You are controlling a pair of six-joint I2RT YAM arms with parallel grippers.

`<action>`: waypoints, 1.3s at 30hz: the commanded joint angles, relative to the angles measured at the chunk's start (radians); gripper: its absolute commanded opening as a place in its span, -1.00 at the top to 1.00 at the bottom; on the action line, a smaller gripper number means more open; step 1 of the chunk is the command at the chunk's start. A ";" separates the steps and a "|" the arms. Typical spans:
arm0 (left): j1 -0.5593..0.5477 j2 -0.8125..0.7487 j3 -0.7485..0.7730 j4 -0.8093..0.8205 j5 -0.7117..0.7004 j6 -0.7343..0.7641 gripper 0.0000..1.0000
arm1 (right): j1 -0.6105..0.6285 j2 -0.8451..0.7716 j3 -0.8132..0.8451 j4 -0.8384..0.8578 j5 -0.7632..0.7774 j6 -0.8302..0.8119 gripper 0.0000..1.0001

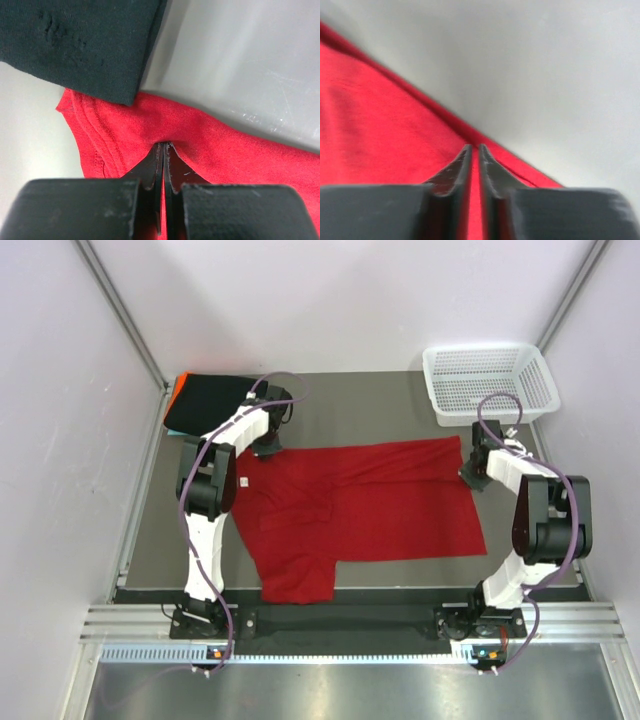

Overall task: Fold and stack the t-shirts
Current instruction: Fold the tshirt

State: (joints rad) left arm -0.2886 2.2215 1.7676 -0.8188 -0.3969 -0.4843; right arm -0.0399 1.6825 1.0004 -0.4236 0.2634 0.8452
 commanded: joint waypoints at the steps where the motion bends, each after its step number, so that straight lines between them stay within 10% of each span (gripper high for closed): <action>1: 0.003 0.049 0.021 0.152 0.069 -0.031 1.00 | -0.026 -0.020 -0.035 0.035 0.079 0.005 1.00; 15: 0.002 0.066 0.032 0.184 0.110 -0.068 1.00 | -0.071 -0.158 -0.128 0.109 0.058 -0.067 1.00; 20: 0.002 0.052 0.050 0.161 0.092 -0.071 1.00 | -0.071 -0.152 -0.103 0.051 -0.033 0.015 0.51; 39: -0.003 -0.131 0.041 0.159 0.130 -0.046 0.97 | -0.028 -0.110 -0.040 0.011 -0.069 0.256 0.30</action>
State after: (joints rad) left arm -0.2890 2.1330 1.7916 -0.6868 -0.2806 -0.5175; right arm -0.0799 1.5509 0.9066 -0.4149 0.1848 1.0588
